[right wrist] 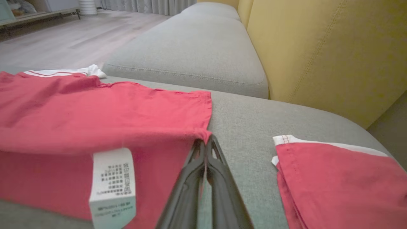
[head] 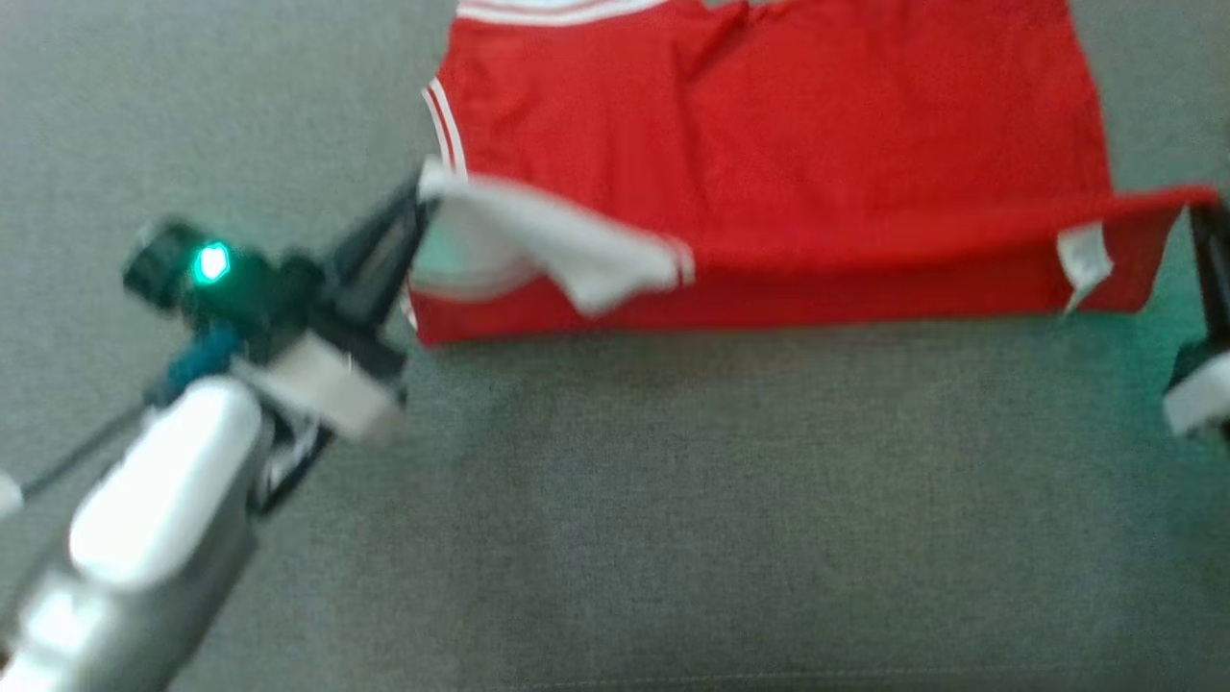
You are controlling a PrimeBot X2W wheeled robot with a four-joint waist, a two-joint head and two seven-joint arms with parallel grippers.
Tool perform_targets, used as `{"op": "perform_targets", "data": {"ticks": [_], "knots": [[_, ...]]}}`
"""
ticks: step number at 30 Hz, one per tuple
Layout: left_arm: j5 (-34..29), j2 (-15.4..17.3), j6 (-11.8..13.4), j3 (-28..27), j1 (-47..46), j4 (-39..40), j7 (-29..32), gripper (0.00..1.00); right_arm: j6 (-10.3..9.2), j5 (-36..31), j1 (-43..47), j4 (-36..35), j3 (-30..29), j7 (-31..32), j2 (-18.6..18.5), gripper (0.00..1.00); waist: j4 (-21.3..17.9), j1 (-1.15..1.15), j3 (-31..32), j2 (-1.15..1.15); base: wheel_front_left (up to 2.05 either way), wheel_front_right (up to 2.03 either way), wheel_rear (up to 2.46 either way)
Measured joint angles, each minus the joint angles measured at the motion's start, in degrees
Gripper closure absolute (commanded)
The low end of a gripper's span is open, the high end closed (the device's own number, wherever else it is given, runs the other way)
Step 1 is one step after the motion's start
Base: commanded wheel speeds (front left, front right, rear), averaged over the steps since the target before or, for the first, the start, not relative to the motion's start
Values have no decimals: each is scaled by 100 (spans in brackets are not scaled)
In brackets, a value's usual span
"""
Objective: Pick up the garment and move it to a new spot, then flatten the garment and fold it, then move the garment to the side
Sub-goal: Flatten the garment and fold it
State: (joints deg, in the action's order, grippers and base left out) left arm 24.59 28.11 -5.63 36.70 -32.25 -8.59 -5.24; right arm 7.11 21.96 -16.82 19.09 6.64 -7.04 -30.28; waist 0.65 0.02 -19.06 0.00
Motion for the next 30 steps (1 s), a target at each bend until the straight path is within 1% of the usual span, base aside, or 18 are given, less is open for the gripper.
{"op": "perform_targets", "data": {"ticks": [3, 6, 7, 8, 9, 12, 15, 19, 22, 26, 30], "knots": [[-91, -179, -44, 1, -643, -439, -198, 100, 0, 0, -534, 341, 88, -34, -27, 100, -21, 0, -246, 0, 0, 0, 0], [-166, -314, -47, -8, -1160, -924, -370, 100, 0, 4, -1016, 746, 336, -141, -40, 100, -46, 0, -455, 0, 0, 0, 0], [-183, -349, -52, -4, -1272, -1092, -401, 64, 0, 37, -1152, 878, 421, -179, -22, 91, -57, 1, -512, 0, 0, 0, 0], [-189, -385, -73, 2, -1351, -1263, -424, 5, 0, 126, -1282, 1020, 454, -218, 45, 4, -70, 1, -562, 0, 0, 0, 0], [-171, -437, -94, 0, -1389, -1429, -443, 0, 0, 259, -1401, 1172, 463, -261, 126, 0, -85, 1, -600, 0, 0, 0, 0], [-18, -617, -101, 32, -1382, -1786, -449, 0, 0, 353, -1600, 1435, 666, -456, 202, 0, -111, 0, -637, 0, 0, 0, 0], [51, -713, -77, 24, -1300, -1952, -528, 0, 0, 443, -1659, 1605, 780, -613, 199, 0, -110, -1, -598, 0, 0, 0, 0], [345, -871, 115, -8, -864, -2115, -537, 0, 0, 478, -1647, 1763, 835, -700, 198, 0, -105, -2, -493, 0, 0, 0, 0], [753, -1050, 247, -147, -304, -2217, -305, 0, 0, 521, -1579, 1835, 854, -717, 202, 0, -110, -2, -402, 0, 0, 0, 0], [959, -1042, 471, -257, -102, -2170, -76, 0, 0, 524, -1385, 1829, 856, -717, 234, 0, -150, -2, -355, 0, 0, 0, 0], [1222, -1029, 512, -342, 60, -1923, 246, 0, 0, 524, -1309, 1783, 840, -717, 249, 0, -176, -2, -319, 0, 0, 0, 0]]}}
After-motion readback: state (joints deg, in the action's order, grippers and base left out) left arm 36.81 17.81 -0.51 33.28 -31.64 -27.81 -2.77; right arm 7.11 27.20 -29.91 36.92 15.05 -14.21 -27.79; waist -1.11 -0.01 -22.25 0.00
